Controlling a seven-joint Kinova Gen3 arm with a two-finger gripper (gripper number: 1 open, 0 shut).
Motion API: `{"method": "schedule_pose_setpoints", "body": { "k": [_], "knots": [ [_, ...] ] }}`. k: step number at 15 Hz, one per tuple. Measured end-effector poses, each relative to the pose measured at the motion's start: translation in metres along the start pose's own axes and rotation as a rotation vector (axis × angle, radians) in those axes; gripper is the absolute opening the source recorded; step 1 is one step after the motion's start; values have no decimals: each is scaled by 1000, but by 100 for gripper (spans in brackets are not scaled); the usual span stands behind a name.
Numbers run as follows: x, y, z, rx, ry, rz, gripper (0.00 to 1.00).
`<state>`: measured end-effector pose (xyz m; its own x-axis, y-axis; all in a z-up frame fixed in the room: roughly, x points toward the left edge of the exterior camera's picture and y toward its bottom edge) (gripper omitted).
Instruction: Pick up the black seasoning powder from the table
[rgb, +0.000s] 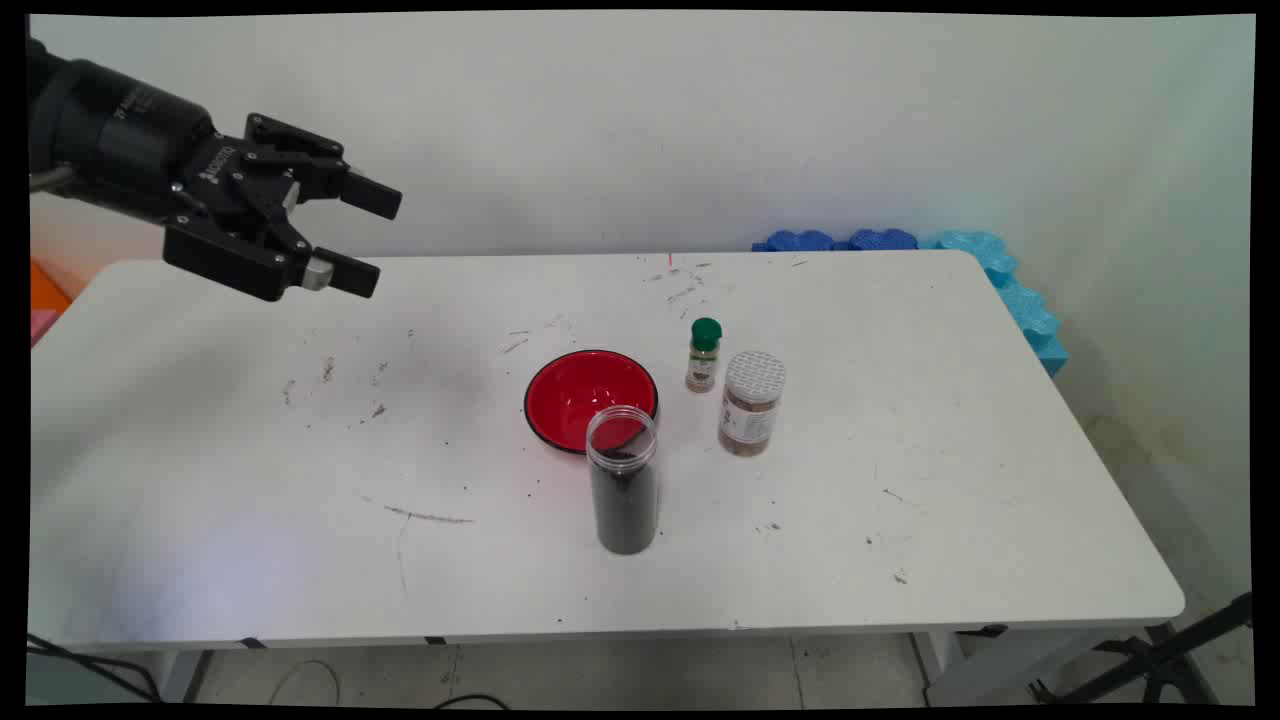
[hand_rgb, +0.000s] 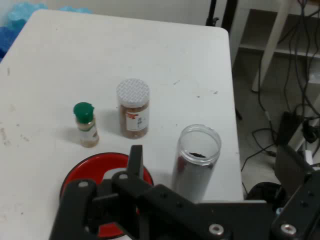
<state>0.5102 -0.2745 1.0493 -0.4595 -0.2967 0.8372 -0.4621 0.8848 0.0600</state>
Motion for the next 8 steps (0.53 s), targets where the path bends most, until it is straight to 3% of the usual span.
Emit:
{"method": "schedule_pose_setpoints", "body": {
  "k": [8],
  "knots": [
    [-29, -2, 5, 73, -6, -39, 100]
  ]
}}
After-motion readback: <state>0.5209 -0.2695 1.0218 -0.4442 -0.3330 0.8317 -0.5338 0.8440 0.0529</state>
